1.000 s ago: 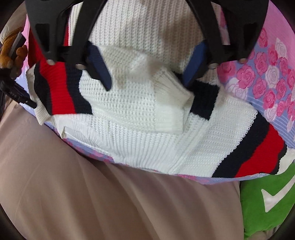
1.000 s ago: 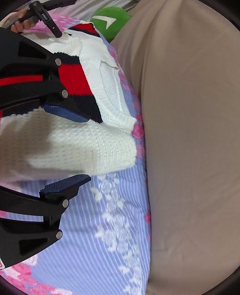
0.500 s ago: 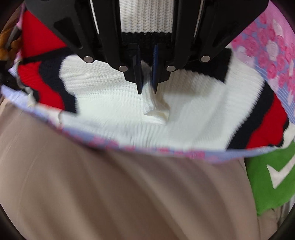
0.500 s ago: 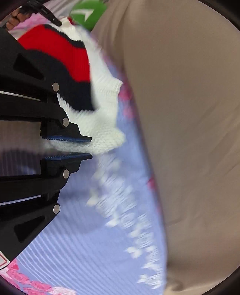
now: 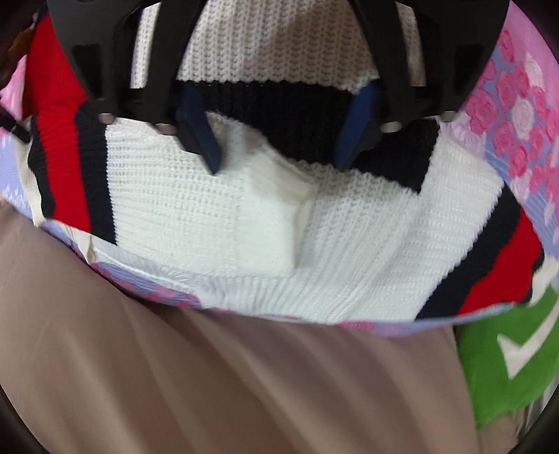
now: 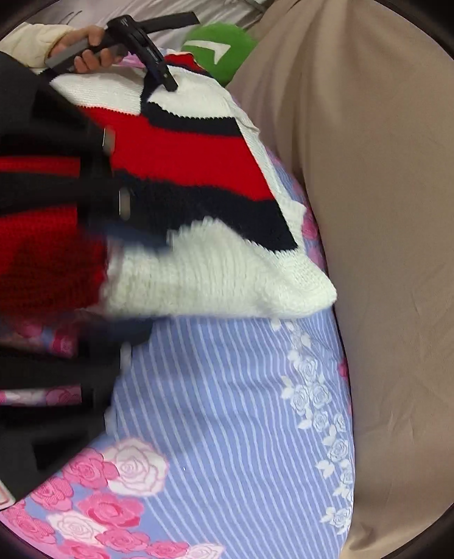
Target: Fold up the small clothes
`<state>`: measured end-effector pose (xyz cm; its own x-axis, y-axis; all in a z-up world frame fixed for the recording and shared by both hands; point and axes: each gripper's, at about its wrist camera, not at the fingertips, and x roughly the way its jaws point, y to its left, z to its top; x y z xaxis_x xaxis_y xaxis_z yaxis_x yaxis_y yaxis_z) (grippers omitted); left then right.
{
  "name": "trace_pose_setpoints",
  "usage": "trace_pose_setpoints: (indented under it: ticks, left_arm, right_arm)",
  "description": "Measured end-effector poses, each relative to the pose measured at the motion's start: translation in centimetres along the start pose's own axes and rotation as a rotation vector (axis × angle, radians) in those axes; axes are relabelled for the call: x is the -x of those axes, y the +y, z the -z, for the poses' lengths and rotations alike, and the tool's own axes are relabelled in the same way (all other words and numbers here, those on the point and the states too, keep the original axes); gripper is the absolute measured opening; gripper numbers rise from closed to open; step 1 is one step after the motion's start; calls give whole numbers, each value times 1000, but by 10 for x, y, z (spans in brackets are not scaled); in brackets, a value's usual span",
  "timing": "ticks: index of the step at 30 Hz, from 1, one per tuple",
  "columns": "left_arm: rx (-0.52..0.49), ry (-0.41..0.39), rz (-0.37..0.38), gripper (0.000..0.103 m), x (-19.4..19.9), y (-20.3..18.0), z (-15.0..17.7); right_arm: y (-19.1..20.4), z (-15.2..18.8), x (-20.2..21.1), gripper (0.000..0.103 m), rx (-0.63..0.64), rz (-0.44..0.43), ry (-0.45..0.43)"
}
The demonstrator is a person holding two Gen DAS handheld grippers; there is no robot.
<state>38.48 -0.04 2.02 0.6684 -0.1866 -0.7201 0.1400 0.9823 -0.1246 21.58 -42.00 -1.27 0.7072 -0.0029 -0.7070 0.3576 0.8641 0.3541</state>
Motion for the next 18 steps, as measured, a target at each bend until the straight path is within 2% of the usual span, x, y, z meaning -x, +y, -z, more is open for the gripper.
trace_pose_setpoints:
  ticks: [1,2,3,4,6,8,11,13,16,17,18]
  left_arm:
    - [-17,0,16,22,3,-3,-1]
    - [-12,6,11,17,4,-3,-1]
    - [-5,9,14,17,3,-2,-1]
    - [-9,13,7,17,0,-3,0]
    - [-23,-7,0,17,-4,-6,3]
    - [-35,-16,-18,18,-2,-9,3]
    - [-41,-22,-25,18,-6,-3,6]
    - [-29,-23,-15,19,-7,0,6]
    - [-33,-27,-22,19,-6,-1,7]
    - [-34,-28,-23,19,-3,1,10]
    - [-32,-29,-22,19,1,3,12]
  right_arm:
    - [-2,3,17,22,7,-19,-51]
    - [-5,4,30,21,11,-25,-93]
    - [-11,4,34,20,9,-12,-109]
    - [-18,5,25,20,7,20,-76]
    - [-37,11,-2,21,3,87,51]
    - [-38,4,13,22,-2,89,33]
    - [-32,1,53,22,-4,181,-100]
    - [-21,-2,70,22,25,159,-147]
    - [-3,-6,60,21,110,93,-84]
    - [10,-8,43,20,134,107,-42]
    - [5,-5,23,16,153,164,25]
